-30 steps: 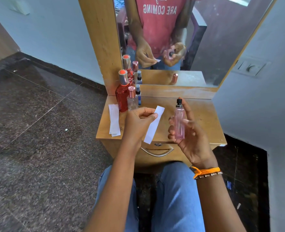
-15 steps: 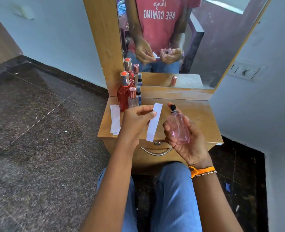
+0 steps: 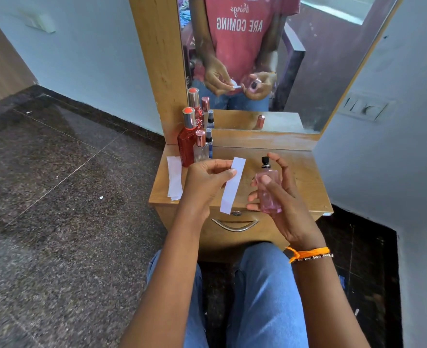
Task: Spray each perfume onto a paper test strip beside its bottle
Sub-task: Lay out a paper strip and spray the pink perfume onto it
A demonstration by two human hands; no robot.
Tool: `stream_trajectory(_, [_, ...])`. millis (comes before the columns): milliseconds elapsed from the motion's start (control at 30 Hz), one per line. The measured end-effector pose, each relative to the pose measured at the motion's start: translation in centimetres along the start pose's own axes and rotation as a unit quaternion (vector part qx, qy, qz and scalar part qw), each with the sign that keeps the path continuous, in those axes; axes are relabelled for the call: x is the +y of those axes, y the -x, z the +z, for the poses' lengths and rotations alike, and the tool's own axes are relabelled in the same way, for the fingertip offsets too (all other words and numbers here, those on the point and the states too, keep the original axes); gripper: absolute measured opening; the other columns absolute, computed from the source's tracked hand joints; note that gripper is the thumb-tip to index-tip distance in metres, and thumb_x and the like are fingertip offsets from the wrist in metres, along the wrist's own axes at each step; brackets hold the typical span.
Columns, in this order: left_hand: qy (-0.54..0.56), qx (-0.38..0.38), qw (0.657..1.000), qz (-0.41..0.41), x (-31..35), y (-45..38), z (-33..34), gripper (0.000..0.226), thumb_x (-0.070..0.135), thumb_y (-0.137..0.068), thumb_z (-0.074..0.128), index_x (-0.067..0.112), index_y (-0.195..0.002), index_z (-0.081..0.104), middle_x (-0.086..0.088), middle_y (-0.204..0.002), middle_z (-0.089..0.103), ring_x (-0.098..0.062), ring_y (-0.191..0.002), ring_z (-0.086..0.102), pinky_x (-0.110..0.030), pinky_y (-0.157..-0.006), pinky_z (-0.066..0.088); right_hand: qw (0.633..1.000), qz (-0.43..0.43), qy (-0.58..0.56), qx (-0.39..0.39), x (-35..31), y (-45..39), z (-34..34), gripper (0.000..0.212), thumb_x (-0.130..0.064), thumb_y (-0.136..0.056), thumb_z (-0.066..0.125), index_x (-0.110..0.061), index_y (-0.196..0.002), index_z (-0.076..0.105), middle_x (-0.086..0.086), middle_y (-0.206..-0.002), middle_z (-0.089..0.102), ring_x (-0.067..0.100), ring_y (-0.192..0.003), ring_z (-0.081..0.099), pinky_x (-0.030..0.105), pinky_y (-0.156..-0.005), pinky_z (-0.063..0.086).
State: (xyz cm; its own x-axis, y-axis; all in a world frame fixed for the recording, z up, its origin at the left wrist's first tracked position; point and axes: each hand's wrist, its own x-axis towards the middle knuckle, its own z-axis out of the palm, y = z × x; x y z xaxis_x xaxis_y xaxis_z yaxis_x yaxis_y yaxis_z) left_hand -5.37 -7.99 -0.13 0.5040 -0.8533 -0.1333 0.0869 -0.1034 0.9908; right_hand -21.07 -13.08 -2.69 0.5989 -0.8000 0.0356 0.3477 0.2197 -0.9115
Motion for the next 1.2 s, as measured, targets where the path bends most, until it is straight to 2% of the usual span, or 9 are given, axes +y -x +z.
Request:
stream_trajectory(100, [-0.012,-0.013,1.0,-0.008,-0.2,0.0,0.0,0.017,0.004,-0.08,0.068,0.015,-0.093,0.071,0.008,-0.086,0.069,-0.004,-0.081,0.064,-0.016,-0.065,0.051,0.987,-0.043,0.155,-0.001,-0.4,0.0,0.4,0.05,-0.014,-0.088,0.062,-0.042,-0.126,0.045,0.004,-0.092,0.059,0.016,-0.063,0.062,0.027,-0.054,0.054])
stream_trajectory(200, [-0.022,-0.022,0.999,-0.014,-0.4,0.1,0.1,0.019,0.005,-0.08,0.068,0.011,-0.099,0.07,0.004,-0.089,0.069,-0.007,-0.084,0.064,-0.018,-0.067,0.051,0.95,-0.089,0.298,0.01,-0.6,-0.1,0.7,0.06,-0.006,-0.078,0.061,-0.046,-0.122,0.048,-0.007,-0.09,0.061,0.006,-0.063,0.057,0.019,-0.052,0.048])
stream_trajectory(367, [-0.031,-0.031,0.999,-0.017,-0.7,0.2,0.5,0.023,0.007,-0.082,0.067,0.009,-0.104,0.069,0.0,-0.095,0.068,-0.009,-0.085,0.063,-0.015,-0.066,0.05,0.915,-0.101,0.389,0.024,-0.2,-0.2,1.1,0.058,-0.008,-0.072,0.056,-0.036,-0.122,0.048,-0.014,-0.078,0.059,0.0,-0.056,0.052,0.009,-0.051,0.04])
stream_trajectory(500, [-0.03,-0.034,0.999,-0.012,-0.8,0.4,0.8,0.025,0.003,-0.082,0.066,0.005,-0.106,0.068,-0.006,-0.099,0.069,-0.014,-0.089,0.063,-0.022,-0.074,0.051,0.907,-0.109,0.407,0.009,0.0,-0.1,1.2,0.06,-0.001,-0.078,0.059,-0.036,-0.124,0.044,-0.015,-0.089,0.057,-0.005,-0.06,0.055,0.005,-0.052,0.04])
stream_trajectory(600, [-0.043,-0.029,0.999,-0.003,-0.8,0.5,0.9,0.024,0.002,-0.081,0.066,0.006,-0.105,0.069,-0.005,-0.099,0.069,-0.01,-0.084,0.062,-0.019,-0.071,0.05,0.905,-0.104,0.412,0.014,0.2,-0.2,1.0,0.061,-0.001,-0.077,0.058,-0.041,-0.12,0.044,-0.023,-0.079,0.056,-0.002,-0.054,0.052,0.007,-0.049,0.038])
stream_trajectory(833, [-0.052,-0.023,0.998,-0.01,-1.0,0.4,0.8,0.025,0.005,-0.082,0.067,0.008,-0.107,0.068,-0.001,-0.099,0.067,-0.006,-0.084,0.06,-0.014,-0.065,0.048,0.918,-0.09,0.385,0.034,0.5,-0.2,0.5,0.054,-0.01,-0.071,0.053,-0.033,-0.12,0.047,-0.012,-0.07,0.054,0.003,-0.05,0.043,0.026,-0.052,0.039])
stream_trajectory(1000, [-0.04,-0.017,0.999,-0.017,-1.4,0.2,0.7,0.022,0.005,-0.08,0.068,0.011,-0.101,0.07,0.009,-0.086,0.067,0.0,-0.077,0.061,-0.007,-0.056,0.048,0.925,-0.099,0.363,0.048,0.2,-0.1,0.6,0.065,0.001,-0.081,0.054,-0.055,-0.111,0.043,-0.01,-0.079,0.057,0.011,-0.058,0.05,0.027,-0.054,0.043])
stream_trajectory(1100, [-0.054,-0.003,0.998,-0.017,-1.9,-0.3,0.9,0.026,0.003,-0.08,0.068,0.015,-0.102,0.067,0.006,-0.086,0.067,-0.002,-0.08,0.062,-0.012,-0.062,0.052,0.929,-0.091,0.351,0.07,0.4,-0.3,0.4,0.063,-0.001,-0.085,0.056,-0.055,-0.113,0.04,0.001,-0.081,0.057,0.02,-0.059,0.051,0.036,-0.053,0.047])
stream_trajectory(1200, [-0.104,0.029,0.994,-0.025,-2.4,-1.5,1.3,0.03,0.004,-0.079,0.069,0.018,-0.105,0.06,0.002,-0.086,0.067,-0.007,-0.08,0.063,-0.023,-0.072,0.053,0.929,-0.095,0.347,0.084,0.8,-0.3,0.3,0.052,-0.012,-0.089,0.058,-0.043,-0.124,0.036,-0.005,-0.085,0.054,0.019,-0.068,0.055,0.041,-0.065,0.052])
